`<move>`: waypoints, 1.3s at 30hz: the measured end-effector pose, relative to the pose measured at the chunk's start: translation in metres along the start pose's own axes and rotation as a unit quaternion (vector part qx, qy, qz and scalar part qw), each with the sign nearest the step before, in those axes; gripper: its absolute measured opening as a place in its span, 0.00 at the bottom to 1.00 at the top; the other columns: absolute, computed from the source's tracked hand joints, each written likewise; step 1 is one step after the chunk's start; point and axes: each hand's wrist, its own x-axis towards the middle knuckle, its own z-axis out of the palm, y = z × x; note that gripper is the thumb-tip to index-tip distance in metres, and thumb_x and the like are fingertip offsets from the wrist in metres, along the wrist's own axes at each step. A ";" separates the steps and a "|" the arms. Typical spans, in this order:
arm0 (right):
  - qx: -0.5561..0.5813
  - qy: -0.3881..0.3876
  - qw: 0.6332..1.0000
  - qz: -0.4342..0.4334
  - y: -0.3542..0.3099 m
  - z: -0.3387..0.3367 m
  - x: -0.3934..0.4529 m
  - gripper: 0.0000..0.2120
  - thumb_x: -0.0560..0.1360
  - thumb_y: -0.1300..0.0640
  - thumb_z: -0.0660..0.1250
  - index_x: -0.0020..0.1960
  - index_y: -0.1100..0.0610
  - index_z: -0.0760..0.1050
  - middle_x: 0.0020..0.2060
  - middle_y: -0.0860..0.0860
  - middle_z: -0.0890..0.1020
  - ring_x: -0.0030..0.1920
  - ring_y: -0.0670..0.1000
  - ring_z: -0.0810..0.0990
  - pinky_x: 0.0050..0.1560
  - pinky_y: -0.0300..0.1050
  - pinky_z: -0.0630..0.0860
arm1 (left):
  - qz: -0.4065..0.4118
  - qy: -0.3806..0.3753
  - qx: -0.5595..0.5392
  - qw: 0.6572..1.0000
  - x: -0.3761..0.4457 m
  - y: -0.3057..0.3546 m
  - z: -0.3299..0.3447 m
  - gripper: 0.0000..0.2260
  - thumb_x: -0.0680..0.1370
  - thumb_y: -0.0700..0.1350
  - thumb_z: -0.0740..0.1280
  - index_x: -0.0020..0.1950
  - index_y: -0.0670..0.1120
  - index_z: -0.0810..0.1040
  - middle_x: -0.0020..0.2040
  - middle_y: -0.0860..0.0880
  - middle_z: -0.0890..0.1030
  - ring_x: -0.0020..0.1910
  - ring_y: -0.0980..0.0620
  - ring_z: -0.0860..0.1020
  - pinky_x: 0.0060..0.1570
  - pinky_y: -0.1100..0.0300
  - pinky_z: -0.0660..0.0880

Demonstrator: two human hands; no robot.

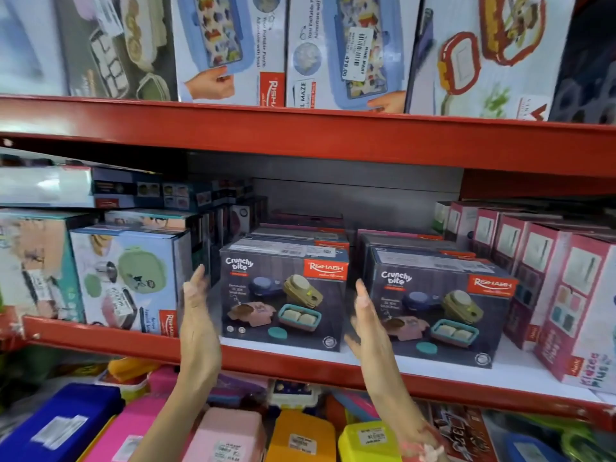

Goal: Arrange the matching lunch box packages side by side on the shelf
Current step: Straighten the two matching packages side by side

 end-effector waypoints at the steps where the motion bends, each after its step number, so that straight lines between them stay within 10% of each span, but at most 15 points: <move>1: 0.006 -0.004 1.000 0.004 -0.001 0.002 0.001 0.31 0.61 0.19 0.52 0.64 0.20 0.56 0.76 0.37 0.57 0.76 0.43 0.57 0.77 0.57 0.54 | -0.025 -0.034 -0.015 0.999 0.003 0.002 -0.002 0.36 0.70 0.73 0.43 0.74 0.59 0.62 0.75 0.49 0.66 0.75 0.49 0.63 0.74 0.43 0.57; 5: 0.003 -0.026 1.000 0.014 -0.005 0.000 0.000 0.27 0.60 0.17 0.50 0.58 0.14 0.55 0.77 0.37 0.56 0.77 0.44 0.55 0.77 0.58 0.51 | -0.069 -0.114 0.004 0.991 0.000 0.007 -0.008 0.52 0.55 0.83 0.43 0.74 0.59 0.63 0.77 0.47 0.63 0.75 0.45 0.62 0.72 0.46 0.58; 16: -0.065 -0.019 0.998 0.008 -0.007 0.016 -0.032 0.39 0.60 0.17 0.46 0.70 0.23 0.46 0.63 0.18 0.53 0.76 0.40 0.55 0.77 0.54 0.56 | -0.056 -0.095 -0.007 0.994 -0.012 0.009 -0.043 0.47 0.60 0.81 0.46 0.69 0.56 0.72 0.69 0.51 0.75 0.66 0.50 0.75 0.59 0.58 0.71; 21: -0.091 -0.007 0.996 0.002 -0.012 0.017 -0.027 0.35 0.66 0.23 0.45 0.72 0.27 0.44 0.63 0.18 0.52 0.72 0.35 0.54 0.73 0.41 0.53 | -0.042 -0.081 -0.001 0.996 -0.008 0.017 -0.037 0.37 0.70 0.73 0.44 0.69 0.55 0.72 0.61 0.57 0.79 0.64 0.53 0.76 0.56 0.64 0.72; 29: -0.060 0.072 0.994 -0.063 -0.011 -0.011 -0.039 0.29 0.74 0.29 0.50 0.74 0.34 0.57 0.71 0.26 0.61 0.67 0.24 0.60 0.62 0.22 0.59 | 0.106 0.075 0.068 0.989 -0.044 0.020 -0.005 0.20 0.80 0.59 0.50 0.64 0.55 0.73 0.63 0.57 0.77 0.65 0.52 0.74 0.66 0.46 0.71; 34: -0.044 0.259 0.955 -0.139 0.002 -0.072 -0.042 0.31 0.73 0.29 0.54 0.67 0.47 0.71 0.67 0.41 0.75 0.68 0.42 0.72 0.66 0.43 0.70 | 0.091 -0.070 0.030 0.993 -0.090 0.028 0.059 0.14 0.80 0.50 0.54 0.54 0.54 0.79 0.53 0.60 0.83 0.55 0.57 0.80 0.56 0.49 0.77; 39: -0.080 0.355 0.927 -0.091 0.013 -0.121 -0.034 0.24 0.74 0.29 0.52 0.66 0.35 0.65 0.70 0.46 0.69 0.74 0.52 0.63 0.71 0.52 0.62 | 0.027 -0.205 0.002 0.978 -0.122 0.031 0.116 0.17 0.81 0.55 0.53 0.65 0.57 0.74 0.64 0.61 0.77 0.65 0.67 0.72 0.65 0.64 0.69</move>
